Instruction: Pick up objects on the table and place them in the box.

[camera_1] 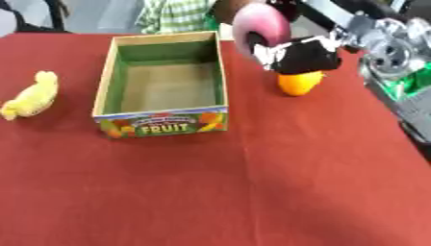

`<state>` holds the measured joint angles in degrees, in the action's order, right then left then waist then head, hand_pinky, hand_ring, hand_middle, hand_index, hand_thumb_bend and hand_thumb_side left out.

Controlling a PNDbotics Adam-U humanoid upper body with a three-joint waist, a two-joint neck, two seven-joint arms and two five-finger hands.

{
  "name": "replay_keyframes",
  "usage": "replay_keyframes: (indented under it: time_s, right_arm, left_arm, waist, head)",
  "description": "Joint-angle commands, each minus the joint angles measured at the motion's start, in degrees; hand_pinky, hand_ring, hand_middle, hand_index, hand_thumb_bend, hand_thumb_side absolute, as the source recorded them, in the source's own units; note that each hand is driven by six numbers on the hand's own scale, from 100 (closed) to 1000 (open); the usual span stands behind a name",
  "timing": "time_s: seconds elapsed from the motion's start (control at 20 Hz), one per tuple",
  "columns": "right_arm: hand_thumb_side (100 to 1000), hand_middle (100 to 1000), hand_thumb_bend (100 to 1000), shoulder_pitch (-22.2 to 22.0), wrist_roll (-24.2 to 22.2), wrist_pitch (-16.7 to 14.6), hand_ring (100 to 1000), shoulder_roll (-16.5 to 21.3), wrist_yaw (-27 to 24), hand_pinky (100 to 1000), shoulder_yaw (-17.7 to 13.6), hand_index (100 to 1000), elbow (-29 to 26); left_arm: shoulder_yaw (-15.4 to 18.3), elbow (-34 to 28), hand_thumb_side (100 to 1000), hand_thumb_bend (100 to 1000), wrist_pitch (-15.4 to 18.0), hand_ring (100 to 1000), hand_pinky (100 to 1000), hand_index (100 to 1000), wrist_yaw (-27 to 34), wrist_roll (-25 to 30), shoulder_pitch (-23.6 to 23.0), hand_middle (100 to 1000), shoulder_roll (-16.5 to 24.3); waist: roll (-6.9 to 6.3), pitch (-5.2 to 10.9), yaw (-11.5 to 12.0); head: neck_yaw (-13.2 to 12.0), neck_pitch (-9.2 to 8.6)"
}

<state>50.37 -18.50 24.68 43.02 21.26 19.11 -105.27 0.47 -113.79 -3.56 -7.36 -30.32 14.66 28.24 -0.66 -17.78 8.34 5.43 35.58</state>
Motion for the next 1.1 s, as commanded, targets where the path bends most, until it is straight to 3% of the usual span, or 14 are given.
replay_keyframes:
  time_s: [0.05,0.5,0.65,1.0,1.1]
  right_arm:
    - [275,460,100,4.12,-0.66,1.83,602,-3.46,3.04,727,0.32,556,4.00]
    - [298,462,100,15.61,-1.32,3.23,612,-15.81,10.95,737,1.88,561,16.86]
    - [298,463,100,16.65,-0.92,2.94,614,-19.48,13.57,740,1.25,562,21.13]
    - [335,481,100,17.57,-0.55,-0.95,643,-25.09,17.86,753,0.65,581,30.51]
    - [361,504,100,17.79,-1.10,-2.61,680,-25.85,19.07,766,0.89,622,33.29]
  left_arm:
    - [0.16,-0.80,825,100,0.14,537,491,669,0.15,0.23,0.72,601,1.11]
    - [-0.18,-0.80,824,100,0.46,538,491,668,0.40,0.44,1.96,601,0.91]
    - [-0.40,-0.80,823,100,0.60,538,491,668,0.55,0.64,2.70,601,0.78]
    - [-0.73,-0.80,824,100,0.95,538,492,667,0.78,1.00,4.12,601,0.58]
    - [-0.75,-0.80,820,100,0.93,538,492,666,0.83,1.00,4.15,601,0.55]
  waist:
    - [-0.19,1.01,0.14]
    - [-0.11,-0.92,0.62]
    - [-0.05,-1.73,1.50]
    - [0.51,-3.36,3.48]
    - [0.68,-3.60,3.73]
  head:
    - [1.06,0.13]
    - [2.21,-1.23]
    - [2.83,-1.94]
    - [3.55,-2.92]
    - [3.47,-2.96]
